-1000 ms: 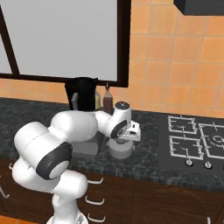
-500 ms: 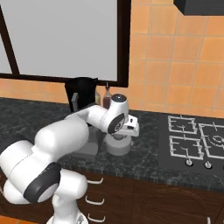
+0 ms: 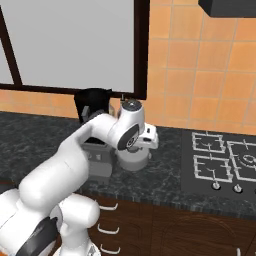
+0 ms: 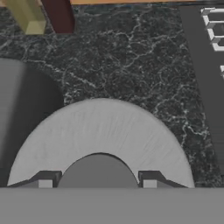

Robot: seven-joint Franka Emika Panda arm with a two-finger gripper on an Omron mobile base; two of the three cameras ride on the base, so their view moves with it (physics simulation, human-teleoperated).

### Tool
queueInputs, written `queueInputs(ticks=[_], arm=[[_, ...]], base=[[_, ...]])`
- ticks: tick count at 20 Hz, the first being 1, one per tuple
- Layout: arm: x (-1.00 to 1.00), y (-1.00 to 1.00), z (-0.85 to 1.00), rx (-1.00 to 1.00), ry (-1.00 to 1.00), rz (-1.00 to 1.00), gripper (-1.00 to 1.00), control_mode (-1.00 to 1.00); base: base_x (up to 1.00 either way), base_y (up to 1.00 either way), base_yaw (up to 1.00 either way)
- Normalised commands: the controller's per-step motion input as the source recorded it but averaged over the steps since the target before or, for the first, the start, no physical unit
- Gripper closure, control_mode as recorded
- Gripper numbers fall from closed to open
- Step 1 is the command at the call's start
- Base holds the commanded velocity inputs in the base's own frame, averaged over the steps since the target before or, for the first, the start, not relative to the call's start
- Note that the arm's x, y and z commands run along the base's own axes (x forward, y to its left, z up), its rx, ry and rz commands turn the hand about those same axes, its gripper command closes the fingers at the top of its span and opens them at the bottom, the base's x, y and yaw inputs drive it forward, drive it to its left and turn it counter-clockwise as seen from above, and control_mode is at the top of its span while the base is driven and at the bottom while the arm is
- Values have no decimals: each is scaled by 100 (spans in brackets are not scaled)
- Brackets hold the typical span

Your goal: Close the lid blender by securely placing the lid on top.

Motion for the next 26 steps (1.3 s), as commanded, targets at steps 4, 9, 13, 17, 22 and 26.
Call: queueInputs(ticks=[4, 9, 13, 17, 22, 26], arm=[[-28, 0, 98, 0, -21, 0, 100, -100], [-27, 4, 96, 0, -14, 2, 100, -100], [-24, 14, 92, 0, -9, 3, 100, -100], [-17, 22, 91, 0, -7, 3, 100, -100], [-7, 31, 96, 0, -6, 2, 100, -100], [0, 39, 89, 0, -1, 2, 100, -100]], base=[[0, 0, 0], [0, 0, 0], [0, 0, 0], [0, 0, 0], [0, 0, 0], [0, 0, 0]])
